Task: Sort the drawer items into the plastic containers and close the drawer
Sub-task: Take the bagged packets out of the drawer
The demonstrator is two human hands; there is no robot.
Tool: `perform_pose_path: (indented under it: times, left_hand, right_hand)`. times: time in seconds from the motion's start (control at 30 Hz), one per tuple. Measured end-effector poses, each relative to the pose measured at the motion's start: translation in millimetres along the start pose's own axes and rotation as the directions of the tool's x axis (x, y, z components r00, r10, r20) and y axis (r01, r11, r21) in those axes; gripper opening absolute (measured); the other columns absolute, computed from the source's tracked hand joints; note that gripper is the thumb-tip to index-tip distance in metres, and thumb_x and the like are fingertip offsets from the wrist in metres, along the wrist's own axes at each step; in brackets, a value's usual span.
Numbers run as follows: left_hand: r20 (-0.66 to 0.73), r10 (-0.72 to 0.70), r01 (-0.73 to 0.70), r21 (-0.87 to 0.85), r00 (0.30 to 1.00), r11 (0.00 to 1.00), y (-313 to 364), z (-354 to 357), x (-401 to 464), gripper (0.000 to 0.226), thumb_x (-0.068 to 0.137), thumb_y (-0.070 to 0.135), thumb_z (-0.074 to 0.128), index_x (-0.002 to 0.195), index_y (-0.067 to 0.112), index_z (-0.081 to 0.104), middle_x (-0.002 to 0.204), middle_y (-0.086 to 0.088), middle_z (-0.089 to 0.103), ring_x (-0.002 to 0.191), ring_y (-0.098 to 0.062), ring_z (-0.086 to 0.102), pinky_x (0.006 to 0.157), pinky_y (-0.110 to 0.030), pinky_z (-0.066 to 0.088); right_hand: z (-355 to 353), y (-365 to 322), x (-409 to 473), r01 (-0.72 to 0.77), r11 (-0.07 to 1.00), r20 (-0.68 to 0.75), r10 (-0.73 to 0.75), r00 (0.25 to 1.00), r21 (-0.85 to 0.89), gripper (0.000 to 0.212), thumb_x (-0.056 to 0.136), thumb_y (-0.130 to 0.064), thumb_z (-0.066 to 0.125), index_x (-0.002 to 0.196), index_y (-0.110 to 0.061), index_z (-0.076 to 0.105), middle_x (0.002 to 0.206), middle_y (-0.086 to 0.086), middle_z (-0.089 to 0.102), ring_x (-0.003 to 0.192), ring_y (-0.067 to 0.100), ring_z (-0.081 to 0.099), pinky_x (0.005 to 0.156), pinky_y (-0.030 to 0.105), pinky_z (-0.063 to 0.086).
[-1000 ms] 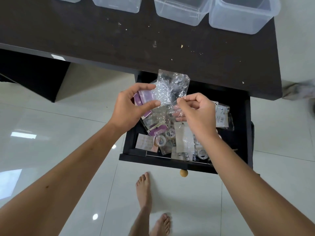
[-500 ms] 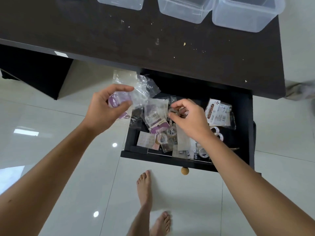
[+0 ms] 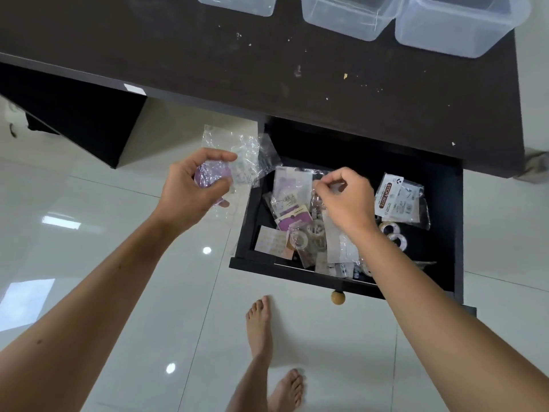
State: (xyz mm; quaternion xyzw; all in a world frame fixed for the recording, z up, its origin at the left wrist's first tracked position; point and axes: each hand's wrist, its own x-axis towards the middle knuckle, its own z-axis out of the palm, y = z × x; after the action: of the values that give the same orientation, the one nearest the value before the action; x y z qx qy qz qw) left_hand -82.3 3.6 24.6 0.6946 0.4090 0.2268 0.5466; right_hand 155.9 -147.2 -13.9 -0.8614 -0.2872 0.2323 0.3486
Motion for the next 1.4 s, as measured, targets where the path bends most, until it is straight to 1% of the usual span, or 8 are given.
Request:
perform_pose_path:
  times: [0.1,0.37,0.6,0.77,0.97,1.17,1.3,1.4]
  left_hand:
    - [-0.016,-0.006,0.006,-0.015,1.0,1.0,3,2,0,0.034,0.094,-0.004,0.071,0.116,0.021,0.074,0.114,0.012,0.071,0.06,-0.008,0.069,0.065,-0.027,0.065]
    - [-0.002,-0.002,0.002,-0.016,1.0,1.0,13,9,-2,0.035,0.096,0.001,0.073,0.108,0.033,0.073,0.126,0.007,0.07,0.064,-0.007,0.071,0.067,-0.026,0.064]
    - [-0.062,-0.02,0.02,-0.004,0.998,1.0,-1,-4,-9,0.034,0.095,-0.002,0.072,0.112,0.027,0.075,0.114,0.012,0.07,0.061,-0.009,0.069,0.069,-0.03,0.066]
    - [-0.095,-0.036,0.037,0.005,0.995,0.999,-8,-9,-15,0.032,0.094,-0.003,0.073,0.115,0.022,0.075,0.093,0.028,0.07,0.052,-0.007,0.066,0.066,-0.026,0.065]
    - [-0.07,-0.018,0.021,0.045,0.997,0.999,-5,-3,-22,0.033,0.094,-0.002,0.073,0.114,0.024,0.074,0.112,0.008,0.072,0.06,-0.006,0.071,0.067,-0.029,0.066]
    - [-0.025,-0.008,0.01,0.076,1.0,0.997,1,3,-15,0.036,0.095,0.015,0.076,0.12,0.041,0.073,0.106,-0.021,0.068,0.069,-0.051,0.073,0.073,-0.045,0.068]
    - [-0.014,0.056,-0.053,0.125,0.998,0.991,14,26,-13,0.035,0.094,0.017,0.077,0.119,0.041,0.073,0.118,-0.003,0.075,0.076,-0.055,0.067,0.073,-0.057,0.064]
    - [0.004,0.08,-0.079,0.156,0.997,0.985,25,47,-12,0.034,0.095,0.014,0.077,0.121,0.036,0.072,0.123,0.016,0.074,0.087,-0.042,0.071,0.077,-0.038,0.064]
  right_hand:
    - [-17,-5,-8,-0.01,0.986,0.029,0.006,1.0,0.164,0.007,0.1,-0.02,0.071,0.103,-0.016,0.065,0.095,-0.002,0.074,0.085,0.011,0.072,0.079,0.027,0.06]
    - [-36,-11,-26,-0.047,0.897,0.005,0.05,0.999,0.439,0.035,0.104,-0.001,0.058,0.12,-0.032,0.051,0.118,-0.001,0.061,0.089,0.016,0.066,0.074,0.031,0.063]
    - [-17,-10,-25,-0.056,0.955,0.15,0.012,0.989,0.291,0.025,0.101,-0.034,0.07,0.125,-0.033,0.065,0.101,-0.006,0.073,0.095,0.009,0.07,0.083,0.027,0.053]
    - [8,-10,-25,0.035,0.995,0.324,-0.003,0.946,-0.093,0.057,0.093,-0.036,0.081,0.144,-0.018,0.062,0.109,0.0,0.074,0.099,0.016,0.069,0.083,0.024,0.048]
    - [13,-13,-27,0.042,0.997,0.227,-0.028,0.973,-0.06,0.022,0.09,-0.028,0.085,0.108,-0.018,0.075,0.108,0.0,0.066,0.089,0.01,0.063,0.087,0.028,0.054]
    - [-26,-15,-27,-0.08,0.976,0.243,0.029,0.97,0.202,0.017,0.095,-0.035,0.079,0.103,-0.021,0.073,0.095,-0.003,0.079,0.088,0.014,0.074,0.081,0.029,0.055]
    - [-49,-15,-32,-0.084,0.942,0.223,0.01,0.975,0.325,0.022,0.093,-0.036,0.082,0.104,-0.022,0.071,0.097,-0.003,0.081,0.095,0.028,0.078,0.094,0.046,0.062]
    - [-64,-15,-38,-0.08,0.913,0.212,-0.007,0.977,0.4,0.019,0.093,-0.031,0.082,0.104,-0.022,0.07,0.098,-0.001,0.082,0.092,0.024,0.08,0.084,0.039,0.065]
